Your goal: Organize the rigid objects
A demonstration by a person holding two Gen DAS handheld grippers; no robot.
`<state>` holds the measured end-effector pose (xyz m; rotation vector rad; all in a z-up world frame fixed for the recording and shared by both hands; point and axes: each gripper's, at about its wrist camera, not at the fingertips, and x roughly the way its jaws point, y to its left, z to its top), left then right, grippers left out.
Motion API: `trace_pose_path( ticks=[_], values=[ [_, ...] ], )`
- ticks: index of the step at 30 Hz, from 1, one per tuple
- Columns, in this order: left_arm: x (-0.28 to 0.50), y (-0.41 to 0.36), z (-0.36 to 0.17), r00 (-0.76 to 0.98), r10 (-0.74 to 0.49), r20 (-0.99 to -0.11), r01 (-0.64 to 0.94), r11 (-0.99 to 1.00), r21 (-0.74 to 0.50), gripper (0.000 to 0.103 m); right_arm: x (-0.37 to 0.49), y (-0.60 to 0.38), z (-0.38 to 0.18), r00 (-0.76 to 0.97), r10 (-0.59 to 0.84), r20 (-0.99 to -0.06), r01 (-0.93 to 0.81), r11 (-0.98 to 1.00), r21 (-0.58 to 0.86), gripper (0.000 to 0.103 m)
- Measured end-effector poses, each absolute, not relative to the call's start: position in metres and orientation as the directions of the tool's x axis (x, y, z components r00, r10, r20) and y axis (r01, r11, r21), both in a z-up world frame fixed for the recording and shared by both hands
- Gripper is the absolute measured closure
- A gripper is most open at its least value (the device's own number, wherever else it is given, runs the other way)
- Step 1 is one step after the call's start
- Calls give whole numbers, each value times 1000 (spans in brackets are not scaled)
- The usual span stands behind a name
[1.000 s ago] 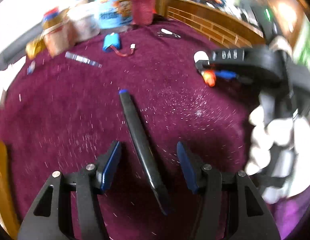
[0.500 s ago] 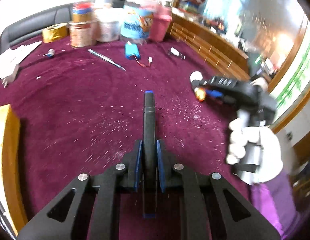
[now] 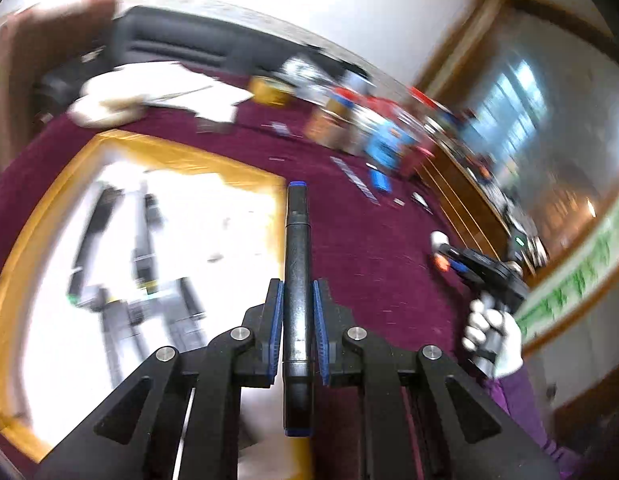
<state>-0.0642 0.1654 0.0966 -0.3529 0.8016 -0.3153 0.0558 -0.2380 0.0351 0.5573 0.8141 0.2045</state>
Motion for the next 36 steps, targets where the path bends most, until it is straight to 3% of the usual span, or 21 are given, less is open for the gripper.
trace_pose_path(
  ticks=[9,14,21,26,34,36],
  values=[
    [-117,295,58,698,-252,-670,-158,859,-488,91,17,-109,68,541,591,-598,-236,789,567,79],
    [-125,316,33,667,-207,-716,-245,846,-473,91,-3,-33,73,440,665,-603,-355,746,563,79],
    [-119,305,23,643,-141,-753,-245,893,-377,90,-17,39,63,357,661,-660,-425,744,515,78],
    [-120,297,21,640,-93,-762,-233,922,-309,77,-20,75,57,351,609,-711,-456,774,439,78],
    [-132,297,34,685,-130,-717,-197,914,-354,59,-30,121,48,437,410,-801,-470,863,186,78],
    [-134,296,37,693,-128,-710,-189,917,-350,49,-31,123,47,452,381,-807,-449,878,163,78]
  ],
)
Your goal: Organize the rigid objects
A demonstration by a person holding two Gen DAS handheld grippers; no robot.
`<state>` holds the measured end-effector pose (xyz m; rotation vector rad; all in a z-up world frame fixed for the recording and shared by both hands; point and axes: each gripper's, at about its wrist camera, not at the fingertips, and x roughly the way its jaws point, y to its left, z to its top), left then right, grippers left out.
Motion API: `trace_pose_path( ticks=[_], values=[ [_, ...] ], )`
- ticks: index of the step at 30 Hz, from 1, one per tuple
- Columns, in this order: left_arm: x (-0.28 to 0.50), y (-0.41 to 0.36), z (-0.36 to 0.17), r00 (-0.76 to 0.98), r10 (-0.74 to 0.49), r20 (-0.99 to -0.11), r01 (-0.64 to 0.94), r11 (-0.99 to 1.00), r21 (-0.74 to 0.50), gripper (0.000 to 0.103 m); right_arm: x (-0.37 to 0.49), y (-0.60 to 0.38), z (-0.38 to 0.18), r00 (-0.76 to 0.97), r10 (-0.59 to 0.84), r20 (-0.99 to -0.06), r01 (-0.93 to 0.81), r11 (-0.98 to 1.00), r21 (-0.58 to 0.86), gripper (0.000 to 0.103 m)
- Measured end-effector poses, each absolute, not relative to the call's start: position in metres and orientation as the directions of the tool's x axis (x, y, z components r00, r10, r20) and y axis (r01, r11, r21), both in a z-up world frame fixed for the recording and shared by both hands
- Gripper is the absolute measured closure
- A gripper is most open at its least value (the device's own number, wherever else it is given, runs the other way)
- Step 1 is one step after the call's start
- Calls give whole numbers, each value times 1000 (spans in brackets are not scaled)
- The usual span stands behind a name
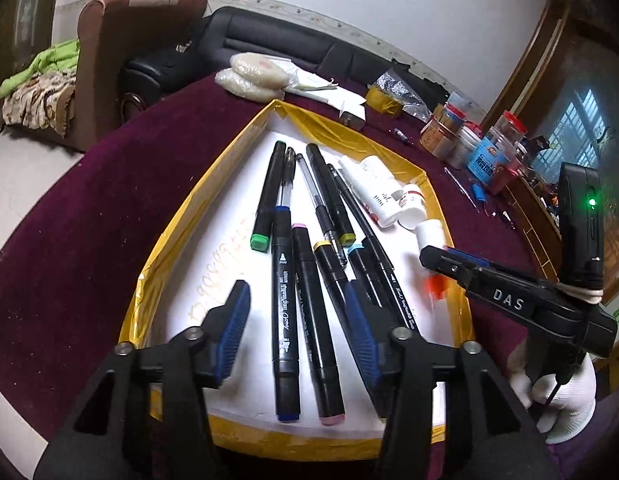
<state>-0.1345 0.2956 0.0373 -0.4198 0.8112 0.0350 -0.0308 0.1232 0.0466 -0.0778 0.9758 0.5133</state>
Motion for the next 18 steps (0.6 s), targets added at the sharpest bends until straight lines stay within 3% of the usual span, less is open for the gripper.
trace_pose_path(
  ticks=[2,6,10,11,12,14,16,18],
  values=[
    [-136,293,40,700,-124,-704,-182,922,-343,43,-32,122,48,460,379,-803,-439,883,165,78],
    [-140,293,46,715,-88,-693,-195,928,-319,43,-35,114,55,483,392,-783,-427,886,180,75],
    [-147,301,58,754,-30,-656,-233,922,-310,41,-49,95,73,580,407,-706,-413,894,175,73],
    [-152,302,65,772,21,-635,-258,924,-282,27,-57,89,81,630,399,-667,-409,900,152,66],
    [-163,300,81,806,121,-579,-298,929,-221,5,-63,86,86,661,391,-640,-404,905,136,59],
    [-181,293,104,849,238,-472,-345,926,-153,0,-78,77,96,747,353,-564,-372,924,86,24],
    [-199,285,127,900,273,-341,-345,923,-169,0,-87,74,101,805,307,-509,-333,942,40,12],
    [-203,284,139,948,192,-252,-258,929,-264,0,-89,75,103,819,286,-498,-325,946,10,12]
  ],
)
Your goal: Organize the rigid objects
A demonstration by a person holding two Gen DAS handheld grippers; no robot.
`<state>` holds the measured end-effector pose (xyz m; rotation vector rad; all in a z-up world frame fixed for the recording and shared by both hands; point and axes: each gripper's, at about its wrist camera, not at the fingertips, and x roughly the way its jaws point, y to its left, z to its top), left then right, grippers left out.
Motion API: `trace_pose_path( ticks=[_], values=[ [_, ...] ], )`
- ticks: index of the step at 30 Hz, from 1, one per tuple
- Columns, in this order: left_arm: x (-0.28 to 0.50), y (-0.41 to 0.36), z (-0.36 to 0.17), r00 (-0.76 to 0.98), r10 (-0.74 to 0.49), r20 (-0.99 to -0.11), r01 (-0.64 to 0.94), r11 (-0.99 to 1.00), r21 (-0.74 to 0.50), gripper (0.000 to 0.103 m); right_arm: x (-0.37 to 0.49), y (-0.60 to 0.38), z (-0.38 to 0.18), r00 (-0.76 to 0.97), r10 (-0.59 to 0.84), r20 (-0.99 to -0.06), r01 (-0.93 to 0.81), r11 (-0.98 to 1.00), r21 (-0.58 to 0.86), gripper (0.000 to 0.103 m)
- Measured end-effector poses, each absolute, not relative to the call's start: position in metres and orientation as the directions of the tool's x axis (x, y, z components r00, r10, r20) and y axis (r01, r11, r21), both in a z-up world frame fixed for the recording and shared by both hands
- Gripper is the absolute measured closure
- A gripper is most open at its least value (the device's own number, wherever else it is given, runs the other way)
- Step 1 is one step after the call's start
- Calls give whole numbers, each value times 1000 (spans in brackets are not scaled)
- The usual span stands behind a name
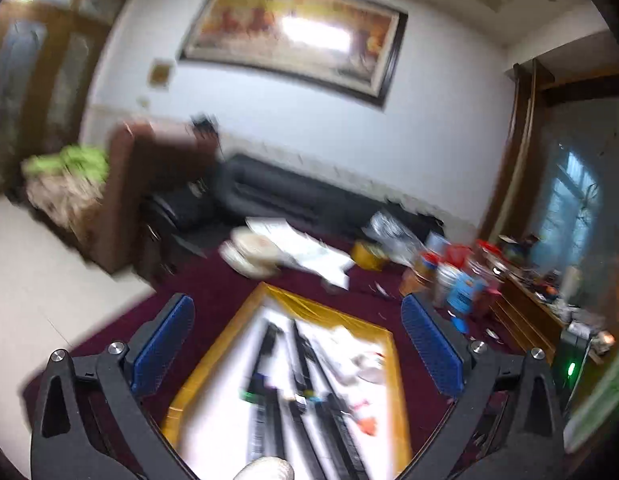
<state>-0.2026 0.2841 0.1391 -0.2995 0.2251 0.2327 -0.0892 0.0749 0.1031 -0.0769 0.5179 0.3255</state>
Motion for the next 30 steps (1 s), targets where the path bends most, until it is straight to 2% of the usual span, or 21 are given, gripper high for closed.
trace_pose_path(
  ticks=[2,3,6,12,15,21,30],
  values=[
    [-186,287,142,954,107,-279,-198,925,-324,0,-89,76,100,802,284,-525,-338,941,-7,12],
    [-170,287,141,940,73,-334,-192,921,-340,0,-91,76,98,797,284,-533,-346,938,-17,12],
    [-153,278,135,901,82,-426,-234,918,-319,0,-102,74,95,807,274,-523,-351,935,-52,12],
    [-155,231,128,834,288,-471,-351,935,-48,0,-113,74,86,784,299,-543,-387,920,-53,12],
    [-152,227,124,823,244,-513,-315,948,-54,0,-116,76,83,779,301,-550,-392,919,-52,12],
    [-150,219,116,788,300,-538,-360,933,-7,0,-119,79,79,770,290,-569,-397,915,-70,12],
    [-144,224,103,747,280,-602,-362,932,-15,0,-123,88,75,760,287,-583,-412,906,-92,12]
  ],
)
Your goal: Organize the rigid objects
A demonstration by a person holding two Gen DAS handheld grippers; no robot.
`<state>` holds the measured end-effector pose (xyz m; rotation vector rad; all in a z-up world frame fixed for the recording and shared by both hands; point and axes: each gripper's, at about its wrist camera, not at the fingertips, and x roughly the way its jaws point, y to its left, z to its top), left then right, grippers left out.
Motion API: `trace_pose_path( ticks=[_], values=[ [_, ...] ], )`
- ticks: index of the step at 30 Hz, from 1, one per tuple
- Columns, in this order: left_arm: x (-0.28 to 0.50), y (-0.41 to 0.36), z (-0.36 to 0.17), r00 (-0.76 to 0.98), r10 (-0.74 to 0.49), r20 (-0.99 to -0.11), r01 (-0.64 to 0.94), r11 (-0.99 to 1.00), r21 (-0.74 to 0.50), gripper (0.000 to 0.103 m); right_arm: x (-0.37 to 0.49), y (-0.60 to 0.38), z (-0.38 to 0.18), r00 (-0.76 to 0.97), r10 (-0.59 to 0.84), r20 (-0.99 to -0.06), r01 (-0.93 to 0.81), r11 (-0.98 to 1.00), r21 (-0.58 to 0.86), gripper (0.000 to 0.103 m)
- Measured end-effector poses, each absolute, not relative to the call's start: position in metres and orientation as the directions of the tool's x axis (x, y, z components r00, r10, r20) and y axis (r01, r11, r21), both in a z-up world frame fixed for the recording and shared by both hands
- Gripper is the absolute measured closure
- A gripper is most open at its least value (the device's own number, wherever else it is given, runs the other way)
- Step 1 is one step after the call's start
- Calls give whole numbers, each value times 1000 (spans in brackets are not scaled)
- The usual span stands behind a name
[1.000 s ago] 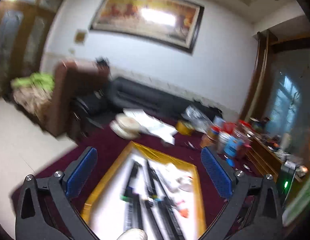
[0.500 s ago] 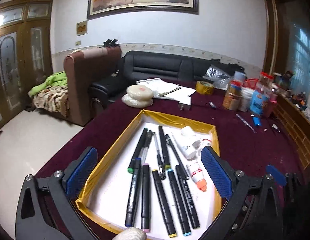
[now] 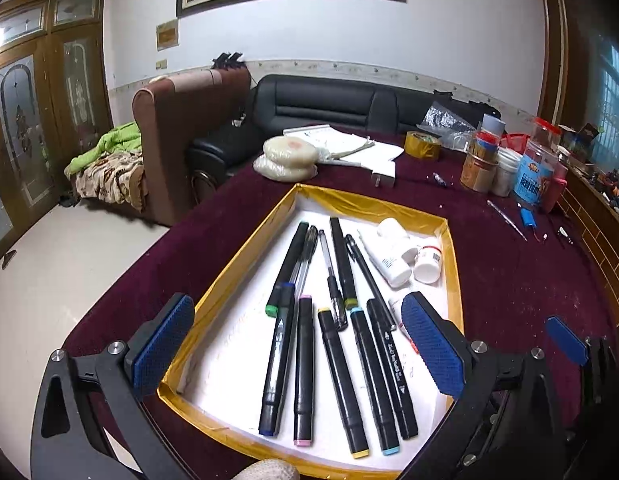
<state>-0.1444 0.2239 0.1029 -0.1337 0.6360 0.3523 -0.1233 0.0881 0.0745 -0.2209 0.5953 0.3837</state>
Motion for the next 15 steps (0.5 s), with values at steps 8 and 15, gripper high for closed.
trace_pose_path(
  ticks=[8,15],
  values=[
    [-140,227,91,722,261,-641,-352,936,-15,0,-126,96,70,749,283,-598,-426,898,-108,12],
    [-138,228,85,707,250,-661,-346,938,-15,0,-124,95,67,739,282,-611,-425,900,-100,12]
  ],
)
